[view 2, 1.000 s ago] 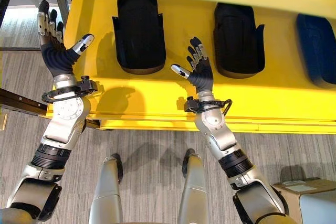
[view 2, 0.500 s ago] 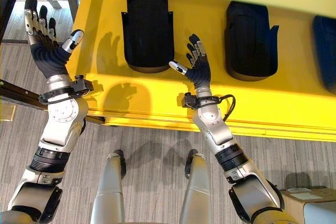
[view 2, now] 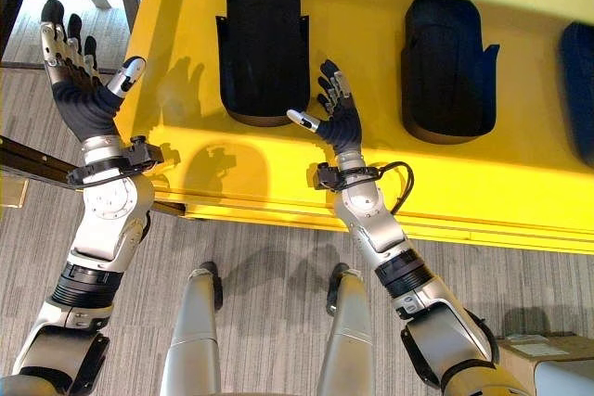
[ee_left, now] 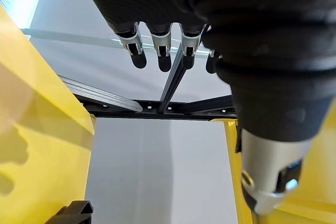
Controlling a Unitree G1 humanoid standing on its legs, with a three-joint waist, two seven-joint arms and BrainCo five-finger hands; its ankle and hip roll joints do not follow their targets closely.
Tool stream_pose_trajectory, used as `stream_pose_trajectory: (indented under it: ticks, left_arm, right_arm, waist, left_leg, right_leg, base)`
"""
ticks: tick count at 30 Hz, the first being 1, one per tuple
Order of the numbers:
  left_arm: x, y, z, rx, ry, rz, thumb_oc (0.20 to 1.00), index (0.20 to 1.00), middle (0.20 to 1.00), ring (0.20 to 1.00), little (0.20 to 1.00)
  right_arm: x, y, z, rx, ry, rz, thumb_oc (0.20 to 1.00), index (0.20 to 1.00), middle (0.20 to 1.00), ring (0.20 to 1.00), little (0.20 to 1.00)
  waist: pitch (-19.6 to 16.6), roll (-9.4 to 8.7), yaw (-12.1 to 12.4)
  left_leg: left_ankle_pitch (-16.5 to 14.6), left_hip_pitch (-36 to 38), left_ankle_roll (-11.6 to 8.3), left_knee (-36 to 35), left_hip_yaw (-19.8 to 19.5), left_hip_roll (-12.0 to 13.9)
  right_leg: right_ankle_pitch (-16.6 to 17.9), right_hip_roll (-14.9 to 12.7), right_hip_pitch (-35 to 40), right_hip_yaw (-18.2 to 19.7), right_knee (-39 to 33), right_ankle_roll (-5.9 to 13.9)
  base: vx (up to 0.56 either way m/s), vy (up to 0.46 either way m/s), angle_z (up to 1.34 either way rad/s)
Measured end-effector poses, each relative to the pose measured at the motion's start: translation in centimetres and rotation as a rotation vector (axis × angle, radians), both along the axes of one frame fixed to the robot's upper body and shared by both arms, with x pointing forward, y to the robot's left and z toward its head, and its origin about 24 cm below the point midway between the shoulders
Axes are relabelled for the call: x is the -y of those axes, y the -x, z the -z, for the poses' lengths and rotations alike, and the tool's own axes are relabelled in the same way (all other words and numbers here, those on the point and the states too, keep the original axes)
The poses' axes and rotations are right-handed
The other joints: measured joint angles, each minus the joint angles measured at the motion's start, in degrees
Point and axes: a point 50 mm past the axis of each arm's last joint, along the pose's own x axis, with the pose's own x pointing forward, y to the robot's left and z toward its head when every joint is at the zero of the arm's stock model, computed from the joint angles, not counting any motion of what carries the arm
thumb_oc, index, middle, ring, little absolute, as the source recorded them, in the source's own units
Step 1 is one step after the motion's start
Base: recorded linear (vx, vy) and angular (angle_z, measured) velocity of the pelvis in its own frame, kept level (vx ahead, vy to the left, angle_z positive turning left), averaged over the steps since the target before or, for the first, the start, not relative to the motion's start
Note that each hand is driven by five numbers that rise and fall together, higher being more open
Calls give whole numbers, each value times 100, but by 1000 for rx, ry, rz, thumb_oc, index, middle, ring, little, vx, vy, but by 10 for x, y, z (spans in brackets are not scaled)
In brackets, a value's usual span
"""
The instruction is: Move parts from the plastic box to the shelf.
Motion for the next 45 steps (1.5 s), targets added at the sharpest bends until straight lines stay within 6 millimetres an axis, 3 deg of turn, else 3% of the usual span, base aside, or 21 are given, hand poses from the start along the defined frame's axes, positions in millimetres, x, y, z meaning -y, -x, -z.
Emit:
stream_pose_trajectory:
  ticks: [10,33,37,38,41,45]
  left_arm:
    - [-7,1,1,0,14,-25,1000,1000,1000,1000,1000]
    - [-5,6,-4,31,21,-18,1000,1000,1000,1000,1000]
    - [-9,8,-6,39,31,-35,1000,1000,1000,1000,1000]
    - [-10,9,-6,43,37,-41,1000,1000,1000,1000,1000]
    - [-13,15,-8,66,50,-55,1000,1000,1000,1000,1000]
    - [-15,17,-5,56,44,-68,1000,1000,1000,1000,1000]
  right_arm:
    - [-15,9,-7,19,-40,-114,1000,1000,1000,1000,1000]
    - [-13,11,-13,35,-71,-115,1000,1000,1000,1000,1000]
    - [5,23,-32,146,-123,-36,1000,1000,1000,1000,1000]
    - [12,36,-40,208,-145,-17,1000,1000,1000,1000,1000]
    - [16,50,-54,321,-154,6,1000,1000,1000,1000,1000]
    - [15,59,-58,376,-123,40,1000,1000,1000,1000,1000]
  waist:
    - [61,-3,11]
    - [128,-2,4]
    - [130,1,-20]
    - [130,1,-29]
    - [130,2,-91]
    - [130,2,-94]
  left_leg:
    - [17,-82,-31,24,-26,-8]
    - [16,-148,-27,68,-37,-16]
    - [13,-164,-22,101,-40,-21]
    - [10,-172,-17,100,-40,-22]
    - [11,-175,-20,113,-23,-22]
    - [11,-174,-20,127,-20,-18]
  right_leg:
    - [-3,-6,-63,-15,23,3]
    - [-7,-15,-137,-10,75,-4]
    - [-10,-18,-140,-5,78,-11]
    - [-10,-18,-155,-3,75,-10]
    - [-2,-15,-173,20,82,2]
    - [-3,-7,-182,33,99,-1]
  base:
    - [0,0,0]
    - [0,0,0]
    - [0,0,0]
    - [0,0,0]
    - [0,0,0]
    - [0,0,0]
